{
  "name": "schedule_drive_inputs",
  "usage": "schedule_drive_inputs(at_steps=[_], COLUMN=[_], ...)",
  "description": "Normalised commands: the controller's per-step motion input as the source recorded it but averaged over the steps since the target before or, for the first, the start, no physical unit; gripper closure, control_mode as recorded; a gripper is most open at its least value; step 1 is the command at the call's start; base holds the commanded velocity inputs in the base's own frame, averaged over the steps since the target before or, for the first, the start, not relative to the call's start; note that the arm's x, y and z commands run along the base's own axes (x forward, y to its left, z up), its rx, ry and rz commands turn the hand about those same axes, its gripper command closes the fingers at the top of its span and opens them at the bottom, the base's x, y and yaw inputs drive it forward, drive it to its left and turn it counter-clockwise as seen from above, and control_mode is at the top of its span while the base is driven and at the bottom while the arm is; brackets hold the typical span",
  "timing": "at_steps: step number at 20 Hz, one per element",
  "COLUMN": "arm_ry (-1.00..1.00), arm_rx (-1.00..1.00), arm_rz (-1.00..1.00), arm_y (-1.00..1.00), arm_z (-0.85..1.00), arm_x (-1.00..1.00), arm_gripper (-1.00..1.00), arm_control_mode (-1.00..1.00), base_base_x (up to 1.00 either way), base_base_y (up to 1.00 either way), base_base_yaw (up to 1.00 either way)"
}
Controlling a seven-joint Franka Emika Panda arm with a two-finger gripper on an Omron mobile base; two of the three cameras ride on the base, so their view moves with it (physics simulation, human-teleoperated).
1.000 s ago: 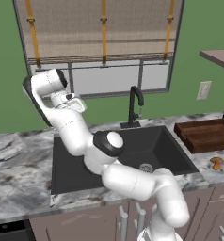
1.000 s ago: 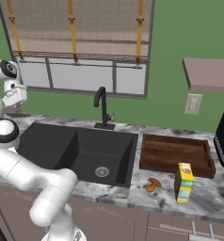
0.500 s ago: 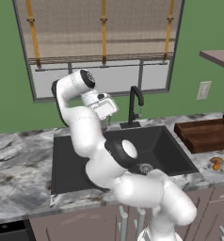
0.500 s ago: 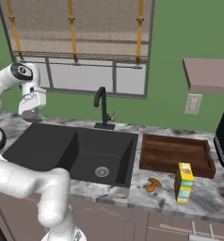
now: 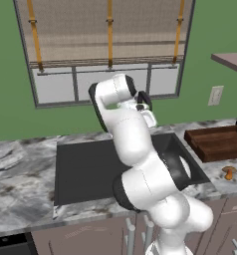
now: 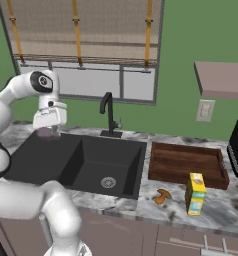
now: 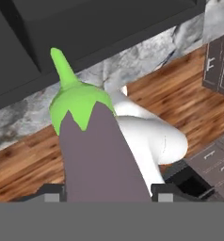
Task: Pick up all produce items and place them in the sink. Turn on the sink faucet to wash them. Then turn the sink off and put them in the tray.
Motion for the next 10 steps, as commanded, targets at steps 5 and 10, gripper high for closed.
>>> schedule_drive_inputs(at_steps=[5, 10], arm_ry=[-0.22, -0.25], arm_rx=[0.01, 0.0], arm_rz=[0.0, 0.0], arm_y=[-0.77, -0.74], arm_z=[0.17, 0.14], arm_x=[-0.6, -0.56], arm_gripper=[1.0, 1.0], arm_control_mode=[-1.0, -1.0], base_base_x=[0.0, 0.0], base_base_y=[0.0, 0.0], base_base_yaw=[0.0, 0.0])
